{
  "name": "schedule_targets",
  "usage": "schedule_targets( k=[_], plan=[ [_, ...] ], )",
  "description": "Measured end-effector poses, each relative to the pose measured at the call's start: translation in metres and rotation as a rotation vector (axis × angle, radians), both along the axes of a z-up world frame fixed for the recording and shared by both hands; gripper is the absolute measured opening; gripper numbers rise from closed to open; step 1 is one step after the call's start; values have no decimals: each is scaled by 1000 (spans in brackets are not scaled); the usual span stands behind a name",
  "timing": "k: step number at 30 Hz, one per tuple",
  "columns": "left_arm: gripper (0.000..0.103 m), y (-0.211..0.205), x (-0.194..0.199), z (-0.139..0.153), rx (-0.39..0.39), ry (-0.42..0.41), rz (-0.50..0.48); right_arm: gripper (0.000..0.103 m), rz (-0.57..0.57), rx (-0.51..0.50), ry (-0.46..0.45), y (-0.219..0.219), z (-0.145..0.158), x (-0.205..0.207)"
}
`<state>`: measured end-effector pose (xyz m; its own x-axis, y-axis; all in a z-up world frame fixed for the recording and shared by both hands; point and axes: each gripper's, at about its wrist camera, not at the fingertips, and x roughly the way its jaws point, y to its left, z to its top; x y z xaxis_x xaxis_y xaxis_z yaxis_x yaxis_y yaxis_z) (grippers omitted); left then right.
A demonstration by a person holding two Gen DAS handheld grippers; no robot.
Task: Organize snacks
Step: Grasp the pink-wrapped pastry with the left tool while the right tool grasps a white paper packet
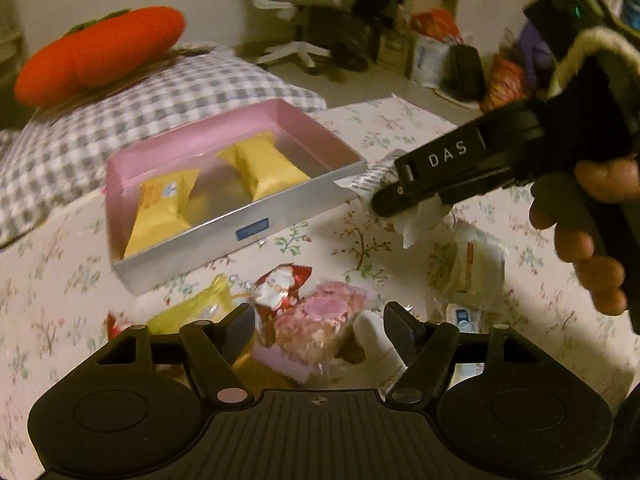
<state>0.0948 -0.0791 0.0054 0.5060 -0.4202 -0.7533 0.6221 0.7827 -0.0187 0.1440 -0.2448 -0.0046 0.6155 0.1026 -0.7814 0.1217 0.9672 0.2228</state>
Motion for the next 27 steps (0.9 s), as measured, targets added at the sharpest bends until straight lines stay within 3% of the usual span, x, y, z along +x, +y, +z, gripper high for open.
schedule_targets(
  k=[2, 5, 8, 12, 16, 20, 27],
  plan=[
    [65, -4, 6, -3, 26, -13, -37, 59, -4, 4, 0, 0, 0, 0],
    [46, -8, 16, -13, 85, 18, -75, 59, -4, 7, -1, 0, 0, 0],
    [41, -7, 23, -20, 95, 64, -91, 60, -7, 5, 5, 0, -1, 1],
    [40, -11, 21, -25, 111, 86, -101, 60, -8, 8, 8, 2, -1, 1],
    [40, -11, 26, -30, 101, 102, -46, 60, -14, 16, 7, 1, -1, 0],
    [30, -10, 27, -27, 74, 110, -22, 60, -20, 17, 9, 0, -1, 0],
    [30, -6, 28, -19, 41, 104, 45, 60, -26, 22, 6, -1, -1, 0]
  ],
)
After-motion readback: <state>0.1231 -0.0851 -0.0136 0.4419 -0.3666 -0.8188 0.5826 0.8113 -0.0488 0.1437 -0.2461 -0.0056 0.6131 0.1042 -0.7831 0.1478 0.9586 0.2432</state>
